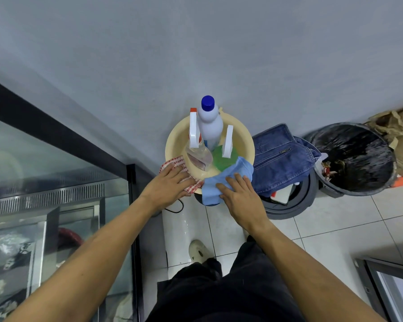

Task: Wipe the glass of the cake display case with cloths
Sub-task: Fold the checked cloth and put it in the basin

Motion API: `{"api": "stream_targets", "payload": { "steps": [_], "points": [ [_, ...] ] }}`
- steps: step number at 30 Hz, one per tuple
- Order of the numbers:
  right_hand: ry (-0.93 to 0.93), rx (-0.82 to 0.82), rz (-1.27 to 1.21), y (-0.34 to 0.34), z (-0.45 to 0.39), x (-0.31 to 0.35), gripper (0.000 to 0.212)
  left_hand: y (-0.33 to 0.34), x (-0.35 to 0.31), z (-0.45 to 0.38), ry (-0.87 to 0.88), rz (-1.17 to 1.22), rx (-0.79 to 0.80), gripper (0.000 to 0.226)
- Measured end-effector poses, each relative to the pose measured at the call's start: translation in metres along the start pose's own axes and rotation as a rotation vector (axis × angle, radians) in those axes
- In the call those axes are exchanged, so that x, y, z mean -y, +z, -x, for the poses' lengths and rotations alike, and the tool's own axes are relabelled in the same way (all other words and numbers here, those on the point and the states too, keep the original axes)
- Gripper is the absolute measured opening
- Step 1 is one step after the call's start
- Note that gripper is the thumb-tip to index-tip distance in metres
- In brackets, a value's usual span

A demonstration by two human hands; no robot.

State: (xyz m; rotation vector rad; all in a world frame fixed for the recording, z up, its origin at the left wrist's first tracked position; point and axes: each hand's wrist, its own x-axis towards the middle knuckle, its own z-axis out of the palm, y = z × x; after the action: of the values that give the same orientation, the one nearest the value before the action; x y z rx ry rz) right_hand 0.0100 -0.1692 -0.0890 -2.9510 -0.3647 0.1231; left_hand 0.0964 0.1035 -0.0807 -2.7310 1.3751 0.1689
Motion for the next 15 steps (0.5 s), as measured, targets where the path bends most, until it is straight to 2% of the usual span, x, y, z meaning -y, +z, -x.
{"api": "stream_targets", "payload": {
  "steps": [4, 9, 15],
  "points": [
    [0.021, 0.019, 0.000, -0.0012, -0.0026, 0.0028, 0.049, 0.0000, -0.0034, -0.0006, -0.009, 0.010, -0.061, 0.035],
    [0.032, 0.013, 0.000, -0.0001, -0.0024, 0.0038, 0.054, -0.0033, -0.0053, -0.0029, -0.016, 0.012, -0.112, 0.034],
    [0.050, 0.016, -0.020, -0.0025, -0.0024, 0.0061, 0.063, -0.0057, -0.0067, -0.0048, -0.057, 0.046, -0.041, 0.059]
  ]
}}
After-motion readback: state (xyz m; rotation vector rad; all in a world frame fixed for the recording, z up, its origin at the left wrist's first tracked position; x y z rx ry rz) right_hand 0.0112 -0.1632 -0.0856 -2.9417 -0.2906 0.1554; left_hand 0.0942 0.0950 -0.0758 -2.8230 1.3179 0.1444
